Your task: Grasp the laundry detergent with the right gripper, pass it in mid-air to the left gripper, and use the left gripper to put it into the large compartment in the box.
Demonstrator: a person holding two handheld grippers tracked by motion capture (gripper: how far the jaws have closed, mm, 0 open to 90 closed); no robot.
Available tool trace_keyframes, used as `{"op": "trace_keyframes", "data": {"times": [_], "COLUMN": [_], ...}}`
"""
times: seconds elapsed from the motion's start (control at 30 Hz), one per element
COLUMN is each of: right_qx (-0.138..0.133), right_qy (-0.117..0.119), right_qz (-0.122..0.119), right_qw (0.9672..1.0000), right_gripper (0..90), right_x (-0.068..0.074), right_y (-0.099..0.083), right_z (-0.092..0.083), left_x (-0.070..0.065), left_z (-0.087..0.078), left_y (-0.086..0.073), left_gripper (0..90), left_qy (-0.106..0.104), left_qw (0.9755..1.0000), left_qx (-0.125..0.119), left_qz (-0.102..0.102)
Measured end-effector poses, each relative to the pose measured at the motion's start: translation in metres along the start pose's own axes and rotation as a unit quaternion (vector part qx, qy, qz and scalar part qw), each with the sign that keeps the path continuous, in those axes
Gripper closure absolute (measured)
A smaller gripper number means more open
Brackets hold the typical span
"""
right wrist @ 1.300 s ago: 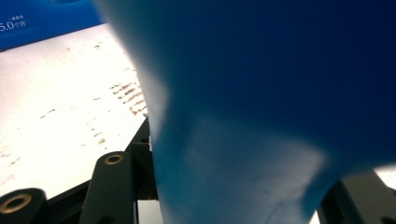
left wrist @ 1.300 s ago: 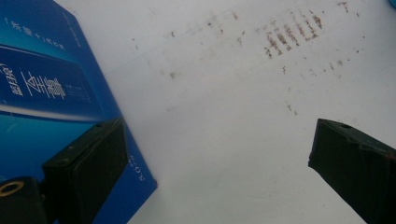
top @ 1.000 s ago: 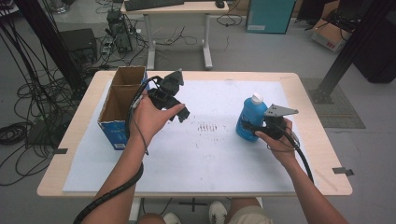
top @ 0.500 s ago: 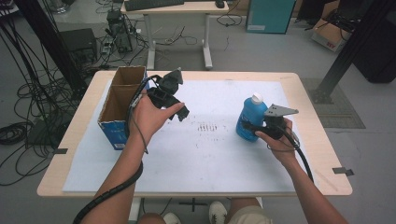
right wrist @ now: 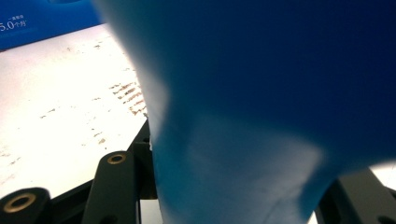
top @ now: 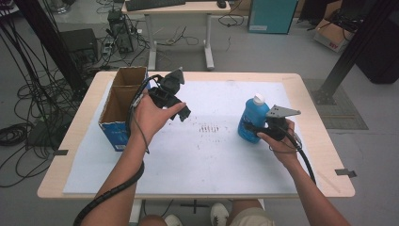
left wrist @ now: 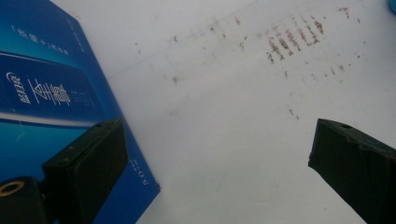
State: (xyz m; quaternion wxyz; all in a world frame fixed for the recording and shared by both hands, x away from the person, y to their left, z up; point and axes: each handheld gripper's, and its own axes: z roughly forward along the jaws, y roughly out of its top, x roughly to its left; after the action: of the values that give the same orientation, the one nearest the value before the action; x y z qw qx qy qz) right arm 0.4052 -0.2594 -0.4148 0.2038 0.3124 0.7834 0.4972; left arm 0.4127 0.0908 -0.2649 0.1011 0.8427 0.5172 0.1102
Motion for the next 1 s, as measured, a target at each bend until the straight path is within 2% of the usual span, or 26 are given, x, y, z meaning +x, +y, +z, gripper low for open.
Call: {"op": "trace_keyframes", "data": {"times": [0.17, 0.43, 0.7, 1.0], "right_qx": [0.002, 0.009, 0.024, 0.039], "right_qy": [-0.001, 0.0, 0.001, 0.004], "right_qz": [0.001, 0.006, 0.01, 0.019], "right_qw": [1.0, 0.9999, 0.9997, 0.9991], "right_gripper": [44.6, 44.5, 44.6, 44.6], "right_x": [0.0, 0.0, -0.001, -0.004], "right_y": [0.001, 0.003, 0.009, 0.016], "right_z": [0.0, 0.0, 0.003, 0.003], "left_x": [0.001, 0.002, 0.005, 0.01], "left_z": [-0.002, -0.007, -0.015, -0.033], "left_y": [0.0, 0.0, 0.001, 0.006], "left_gripper": [5.0, 5.0, 4.9, 5.2], "left_qy": [0.0, 0.002, 0.005, 0.006], "left_qw": [1.0, 1.0, 0.9997, 0.9982], "left_qx": [-0.002, -0.002, -0.004, -0.004], "left_qz": [-0.002, 0.007, 0.025, 0.059]}}
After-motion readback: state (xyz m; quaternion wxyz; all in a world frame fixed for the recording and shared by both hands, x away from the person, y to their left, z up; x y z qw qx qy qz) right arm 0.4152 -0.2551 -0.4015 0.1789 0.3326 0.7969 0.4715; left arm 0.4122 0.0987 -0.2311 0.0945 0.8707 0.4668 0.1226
